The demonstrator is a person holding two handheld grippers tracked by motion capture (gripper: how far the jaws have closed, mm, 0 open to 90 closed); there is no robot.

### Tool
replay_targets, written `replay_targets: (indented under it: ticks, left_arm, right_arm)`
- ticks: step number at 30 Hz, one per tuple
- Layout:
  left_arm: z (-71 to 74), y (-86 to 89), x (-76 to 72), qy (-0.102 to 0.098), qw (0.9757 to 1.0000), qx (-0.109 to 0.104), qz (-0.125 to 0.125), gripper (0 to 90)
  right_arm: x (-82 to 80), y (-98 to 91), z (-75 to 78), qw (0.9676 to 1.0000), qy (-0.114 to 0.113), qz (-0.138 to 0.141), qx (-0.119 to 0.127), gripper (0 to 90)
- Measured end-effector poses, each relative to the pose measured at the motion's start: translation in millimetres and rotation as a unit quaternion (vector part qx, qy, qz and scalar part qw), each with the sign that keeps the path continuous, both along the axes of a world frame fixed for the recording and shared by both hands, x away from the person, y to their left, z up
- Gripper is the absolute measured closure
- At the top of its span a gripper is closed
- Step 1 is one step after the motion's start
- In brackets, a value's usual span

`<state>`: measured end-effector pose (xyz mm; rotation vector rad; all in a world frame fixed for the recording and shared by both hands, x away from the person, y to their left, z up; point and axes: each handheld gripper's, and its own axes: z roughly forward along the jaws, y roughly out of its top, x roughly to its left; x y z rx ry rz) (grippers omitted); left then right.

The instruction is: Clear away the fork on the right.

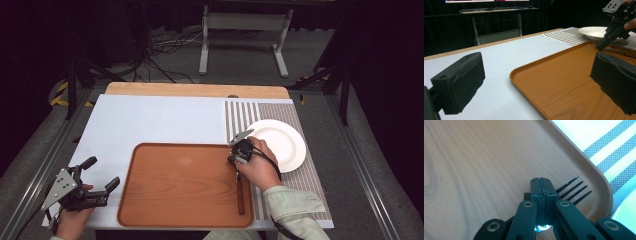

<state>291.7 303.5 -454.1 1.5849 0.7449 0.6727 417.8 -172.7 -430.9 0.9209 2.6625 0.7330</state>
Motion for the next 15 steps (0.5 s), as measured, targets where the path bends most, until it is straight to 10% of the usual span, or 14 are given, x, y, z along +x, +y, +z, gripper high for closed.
replay_targets:
  ticks: [8, 15]
  left_arm:
    - [0.0, 0.4, -0.6, 0.0, 1.0, 0.0, 0.001, 0.2]
    - [-0.1, -0.1, -0.5, -0.001, 1.0, -0.001, 0.001, 0.2]
  right_arm:
    - [-4.4, 0.1, 17.2, 0.999, -0.022, -0.001, 0.04, 79.7]
    - [-10.8, 2.5, 30.8, 0.9948, -0.056, 0.016, 0.083, 43.7]
